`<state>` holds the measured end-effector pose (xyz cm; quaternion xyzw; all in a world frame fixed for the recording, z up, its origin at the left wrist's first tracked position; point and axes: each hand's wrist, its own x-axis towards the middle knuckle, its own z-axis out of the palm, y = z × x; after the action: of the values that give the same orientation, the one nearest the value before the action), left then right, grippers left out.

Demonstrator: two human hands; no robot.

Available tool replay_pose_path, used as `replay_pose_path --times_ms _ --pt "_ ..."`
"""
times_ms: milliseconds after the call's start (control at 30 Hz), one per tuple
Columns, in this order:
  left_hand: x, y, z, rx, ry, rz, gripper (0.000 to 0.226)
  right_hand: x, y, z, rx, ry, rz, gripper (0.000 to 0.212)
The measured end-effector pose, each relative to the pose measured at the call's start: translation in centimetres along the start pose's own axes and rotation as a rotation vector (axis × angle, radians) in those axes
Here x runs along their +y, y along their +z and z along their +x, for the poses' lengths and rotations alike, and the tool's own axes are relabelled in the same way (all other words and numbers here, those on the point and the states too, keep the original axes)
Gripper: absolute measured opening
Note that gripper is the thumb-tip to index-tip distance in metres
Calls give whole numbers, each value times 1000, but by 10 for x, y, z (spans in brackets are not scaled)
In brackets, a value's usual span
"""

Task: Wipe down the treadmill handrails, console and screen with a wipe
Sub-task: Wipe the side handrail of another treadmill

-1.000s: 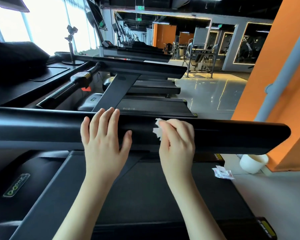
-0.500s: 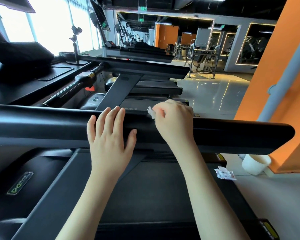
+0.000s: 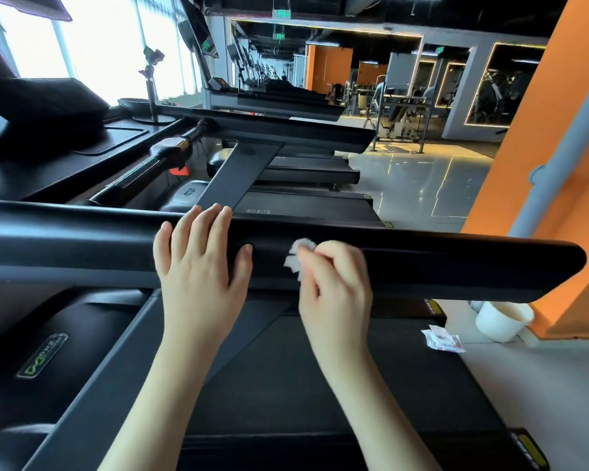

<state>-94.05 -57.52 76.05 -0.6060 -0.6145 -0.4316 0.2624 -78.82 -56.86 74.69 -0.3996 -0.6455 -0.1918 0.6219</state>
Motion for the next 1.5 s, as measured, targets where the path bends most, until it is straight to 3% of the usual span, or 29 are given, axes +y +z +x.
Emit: replay_pose_path --times_ms 100,233,433,600,733,933,1100,1200,1267,1367,1500 --pt "-2 0 0 8 20 -6 50 8 -4 -13 -12 -82 -69 20" --pt "-3 1 -1 13 18 -14 50 21 -9 -24 110 33 -113 23" --pt "-2 2 -1 32 27 -19 50 8 8 -37 -33 -48 -11 17" --pt "-5 1 0 25 43 -21 49 11 6 -42 85 65 -52 12" --pt "-6 0 1 15 63 -21 49 -8 16 -36 22 -1 0 17" --pt "-15 -6 -1 -7 69 -52 49 -2 11 -14 191 85 -21 19" --pt "-15 -7 -1 -3 85 -47 48 -12 16 -12 112 27 -23 25" --pt "-18 -9 1 -20 113 -42 48 -10 15 24 77 83 -63 27" --pt "-20 -12 3 -38 127 -50 48 -12 21 45 -17 137 -89 31" --pt "-26 -15 6 -49 100 -64 51 -25 32 54 -201 76 -94 34" --pt "-40 -15 5 -19 53 -28 53 -20 24 60 -296 86 -166 33"
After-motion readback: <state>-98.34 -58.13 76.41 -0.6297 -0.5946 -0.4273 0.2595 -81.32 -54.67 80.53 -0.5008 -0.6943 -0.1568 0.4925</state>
